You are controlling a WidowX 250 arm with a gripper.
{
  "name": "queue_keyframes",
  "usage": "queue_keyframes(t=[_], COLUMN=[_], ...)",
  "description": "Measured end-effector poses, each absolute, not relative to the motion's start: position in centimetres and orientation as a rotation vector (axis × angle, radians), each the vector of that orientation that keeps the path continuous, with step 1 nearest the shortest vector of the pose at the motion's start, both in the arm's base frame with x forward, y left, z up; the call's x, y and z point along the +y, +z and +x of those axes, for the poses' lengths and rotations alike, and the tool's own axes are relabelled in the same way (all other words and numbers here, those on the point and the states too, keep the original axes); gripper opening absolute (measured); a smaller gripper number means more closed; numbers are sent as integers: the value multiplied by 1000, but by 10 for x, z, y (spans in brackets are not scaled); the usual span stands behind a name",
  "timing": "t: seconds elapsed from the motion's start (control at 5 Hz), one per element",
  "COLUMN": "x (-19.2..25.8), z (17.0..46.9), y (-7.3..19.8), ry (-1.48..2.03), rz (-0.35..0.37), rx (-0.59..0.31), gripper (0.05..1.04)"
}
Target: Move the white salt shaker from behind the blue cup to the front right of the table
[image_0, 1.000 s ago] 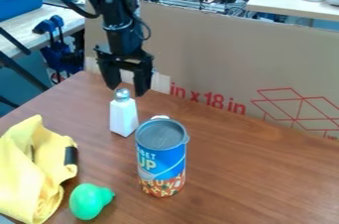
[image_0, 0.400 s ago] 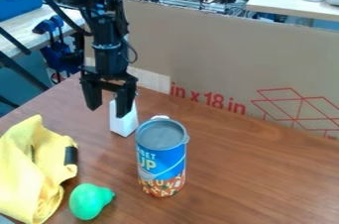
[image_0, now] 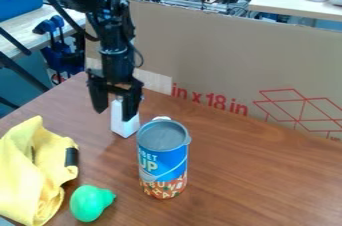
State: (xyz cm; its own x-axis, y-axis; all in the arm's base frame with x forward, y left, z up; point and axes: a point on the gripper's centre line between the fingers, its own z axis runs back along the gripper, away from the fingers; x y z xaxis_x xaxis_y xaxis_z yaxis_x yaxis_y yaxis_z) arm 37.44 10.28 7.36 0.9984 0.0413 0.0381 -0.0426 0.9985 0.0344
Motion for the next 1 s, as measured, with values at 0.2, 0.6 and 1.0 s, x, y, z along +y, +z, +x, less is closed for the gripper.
queue_keyframes(t=[0.2, 0.6, 1.0], x=[92, 86, 76], z=[392, 395, 369], y=[85, 81, 102], ry=[23, 32, 54], rz=[34, 35, 24], rx=[-106, -115, -72], gripper=[950, 609, 609])
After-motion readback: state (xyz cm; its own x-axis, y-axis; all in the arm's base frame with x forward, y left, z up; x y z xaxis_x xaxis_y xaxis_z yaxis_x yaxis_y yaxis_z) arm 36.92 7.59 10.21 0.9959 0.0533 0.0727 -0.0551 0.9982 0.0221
